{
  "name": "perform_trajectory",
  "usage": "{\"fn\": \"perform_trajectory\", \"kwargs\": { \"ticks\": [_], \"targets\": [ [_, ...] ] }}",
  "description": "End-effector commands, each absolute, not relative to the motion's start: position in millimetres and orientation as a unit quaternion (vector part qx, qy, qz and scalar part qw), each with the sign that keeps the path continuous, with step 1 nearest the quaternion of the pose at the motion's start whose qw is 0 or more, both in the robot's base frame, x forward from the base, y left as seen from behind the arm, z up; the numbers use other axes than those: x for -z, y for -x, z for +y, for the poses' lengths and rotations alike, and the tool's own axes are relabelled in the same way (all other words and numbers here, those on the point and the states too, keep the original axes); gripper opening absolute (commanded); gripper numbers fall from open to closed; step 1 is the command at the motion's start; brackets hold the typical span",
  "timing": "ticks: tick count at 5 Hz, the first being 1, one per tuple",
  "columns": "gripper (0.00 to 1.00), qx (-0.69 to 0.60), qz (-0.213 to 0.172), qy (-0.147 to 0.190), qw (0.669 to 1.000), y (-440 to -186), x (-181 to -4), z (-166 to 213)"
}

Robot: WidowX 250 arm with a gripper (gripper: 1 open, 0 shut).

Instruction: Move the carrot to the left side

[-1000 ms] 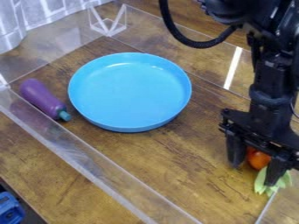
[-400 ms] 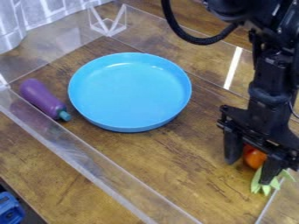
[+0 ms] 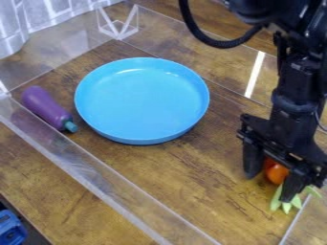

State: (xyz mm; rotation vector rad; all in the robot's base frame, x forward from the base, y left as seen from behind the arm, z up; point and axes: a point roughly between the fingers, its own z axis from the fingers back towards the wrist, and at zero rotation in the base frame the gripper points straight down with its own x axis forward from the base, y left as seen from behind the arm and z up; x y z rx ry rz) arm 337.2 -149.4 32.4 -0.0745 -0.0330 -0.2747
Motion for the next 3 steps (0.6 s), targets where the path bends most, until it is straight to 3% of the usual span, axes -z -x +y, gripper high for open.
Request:
{"fn": "perform_trajectory", "kwargs": {
  "ticks": [1, 3],
  "targets": [
    [0.00, 0.134, -0.042, 0.038, 0.989, -352.0, -47.9, -142.4],
    [0.00, 0.150, -0.036, 0.030, 0.987, -353.4, -43.0, -140.2]
  ]
}}
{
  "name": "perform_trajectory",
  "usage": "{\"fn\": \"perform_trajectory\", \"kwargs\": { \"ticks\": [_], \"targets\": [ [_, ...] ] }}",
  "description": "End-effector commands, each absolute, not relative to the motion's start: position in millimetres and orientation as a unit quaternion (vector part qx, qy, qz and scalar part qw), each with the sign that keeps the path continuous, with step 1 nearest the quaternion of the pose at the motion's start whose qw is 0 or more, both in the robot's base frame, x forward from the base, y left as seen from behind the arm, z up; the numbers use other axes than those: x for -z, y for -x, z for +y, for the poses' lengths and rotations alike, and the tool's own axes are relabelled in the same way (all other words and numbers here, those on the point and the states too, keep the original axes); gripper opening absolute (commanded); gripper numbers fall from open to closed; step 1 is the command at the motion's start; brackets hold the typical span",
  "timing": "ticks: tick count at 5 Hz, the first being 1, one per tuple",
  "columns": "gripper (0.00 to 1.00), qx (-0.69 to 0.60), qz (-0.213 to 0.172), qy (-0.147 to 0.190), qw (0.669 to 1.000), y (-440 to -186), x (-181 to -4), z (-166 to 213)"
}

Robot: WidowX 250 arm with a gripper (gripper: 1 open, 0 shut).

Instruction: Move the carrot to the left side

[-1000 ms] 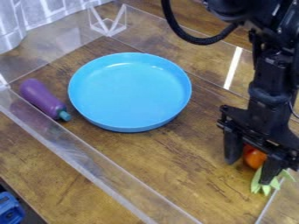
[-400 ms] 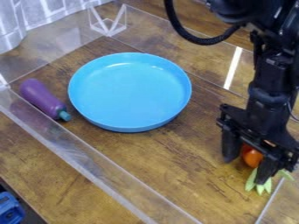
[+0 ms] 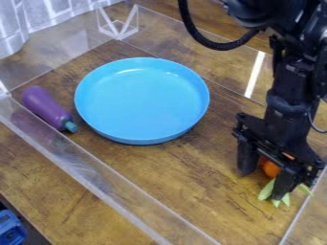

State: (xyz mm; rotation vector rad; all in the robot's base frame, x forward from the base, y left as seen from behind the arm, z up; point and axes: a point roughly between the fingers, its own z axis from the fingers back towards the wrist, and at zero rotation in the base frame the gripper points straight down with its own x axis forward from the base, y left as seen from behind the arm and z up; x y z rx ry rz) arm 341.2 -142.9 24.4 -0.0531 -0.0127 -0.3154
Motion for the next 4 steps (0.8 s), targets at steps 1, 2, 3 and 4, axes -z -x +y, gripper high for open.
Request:
{"fn": "perform_trajectory", "kwargs": {
  "ticks": [1, 2, 3, 4],
  "targets": [
    [0.00, 0.159, -0.035, 0.027, 0.986, -354.6, -39.4, -139.8],
    [0.00, 0.166, -0.033, 0.024, 0.985, -355.5, -35.6, -139.6],
    [0.00, 0.173, -0.032, 0.020, 0.984, -356.5, -32.0, -139.4],
    [0.00, 0.179, -0.030, 0.017, 0.983, -357.3, -28.8, -139.0]
  ]
}}
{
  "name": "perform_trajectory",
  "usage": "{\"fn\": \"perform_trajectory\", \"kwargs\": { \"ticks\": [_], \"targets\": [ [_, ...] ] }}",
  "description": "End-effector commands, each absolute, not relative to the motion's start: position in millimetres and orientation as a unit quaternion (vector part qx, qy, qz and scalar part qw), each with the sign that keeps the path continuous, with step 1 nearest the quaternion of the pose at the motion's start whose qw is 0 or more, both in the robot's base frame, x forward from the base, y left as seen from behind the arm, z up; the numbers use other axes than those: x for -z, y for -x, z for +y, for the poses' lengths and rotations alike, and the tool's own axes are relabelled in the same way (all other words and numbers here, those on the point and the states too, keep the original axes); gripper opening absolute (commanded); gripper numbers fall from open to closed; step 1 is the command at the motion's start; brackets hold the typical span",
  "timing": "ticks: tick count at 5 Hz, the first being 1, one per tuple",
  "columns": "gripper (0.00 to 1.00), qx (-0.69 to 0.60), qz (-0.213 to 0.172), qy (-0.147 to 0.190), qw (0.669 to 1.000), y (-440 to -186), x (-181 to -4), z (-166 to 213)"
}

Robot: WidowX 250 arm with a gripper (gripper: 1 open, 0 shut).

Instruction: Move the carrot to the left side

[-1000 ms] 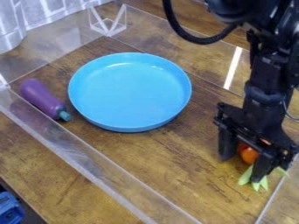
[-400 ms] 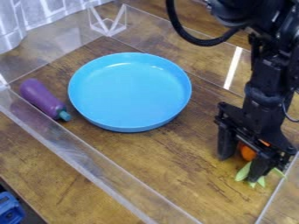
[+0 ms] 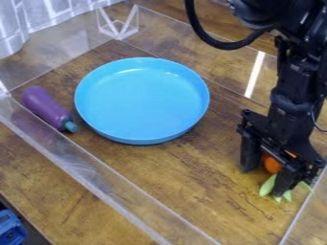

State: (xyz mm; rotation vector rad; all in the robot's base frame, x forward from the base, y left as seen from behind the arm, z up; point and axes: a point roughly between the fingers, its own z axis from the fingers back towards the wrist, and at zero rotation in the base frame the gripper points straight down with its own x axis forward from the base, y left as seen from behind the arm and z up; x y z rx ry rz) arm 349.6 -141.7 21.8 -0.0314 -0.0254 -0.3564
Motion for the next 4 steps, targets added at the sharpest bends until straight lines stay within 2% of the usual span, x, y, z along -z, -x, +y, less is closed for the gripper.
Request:
{"fn": "perform_trajectory", "kwargs": {
  "ticks": [1, 4],
  "targets": [
    [0.00, 0.185, -0.028, 0.014, 0.982, -357.9, -25.7, -138.8],
    [0.00, 0.193, -0.039, 0.020, 0.980, -363.0, -18.5, -143.7]
  ]
}}
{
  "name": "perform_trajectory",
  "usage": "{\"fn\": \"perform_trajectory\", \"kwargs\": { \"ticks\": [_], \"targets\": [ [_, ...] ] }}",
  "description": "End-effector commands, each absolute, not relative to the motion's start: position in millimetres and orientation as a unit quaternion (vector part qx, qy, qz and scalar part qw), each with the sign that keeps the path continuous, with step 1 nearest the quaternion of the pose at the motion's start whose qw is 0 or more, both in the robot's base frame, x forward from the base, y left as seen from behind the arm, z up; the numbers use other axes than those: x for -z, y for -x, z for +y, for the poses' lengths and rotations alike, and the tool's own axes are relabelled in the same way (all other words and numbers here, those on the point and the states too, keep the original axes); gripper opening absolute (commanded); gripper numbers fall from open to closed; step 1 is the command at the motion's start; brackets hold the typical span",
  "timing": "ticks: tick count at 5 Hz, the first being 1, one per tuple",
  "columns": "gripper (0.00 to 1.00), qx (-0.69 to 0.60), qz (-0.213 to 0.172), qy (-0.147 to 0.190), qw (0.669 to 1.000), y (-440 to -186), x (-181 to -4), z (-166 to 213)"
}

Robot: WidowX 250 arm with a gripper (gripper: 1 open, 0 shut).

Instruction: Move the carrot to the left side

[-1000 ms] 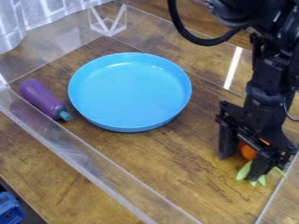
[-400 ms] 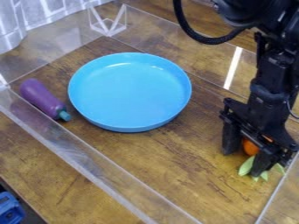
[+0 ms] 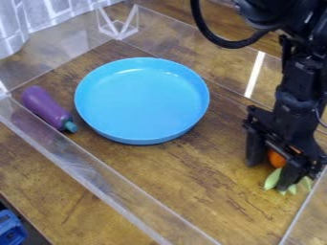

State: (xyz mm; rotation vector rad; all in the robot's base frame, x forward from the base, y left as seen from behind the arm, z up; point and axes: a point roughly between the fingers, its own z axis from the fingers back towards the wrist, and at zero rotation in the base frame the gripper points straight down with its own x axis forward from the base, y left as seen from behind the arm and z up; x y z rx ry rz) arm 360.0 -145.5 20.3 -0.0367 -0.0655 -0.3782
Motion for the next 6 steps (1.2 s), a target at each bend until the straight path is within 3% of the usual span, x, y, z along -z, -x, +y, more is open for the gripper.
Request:
{"fn": "perform_trajectory", "kwargs": {
  "ticks": [1, 6],
  "targets": [
    [0.00, 0.195, -0.042, 0.022, 0.980, -364.7, -17.0, -145.0],
    [0.00, 0.207, -0.050, 0.027, 0.977, -369.5, -10.0, -149.5]
  ]
}}
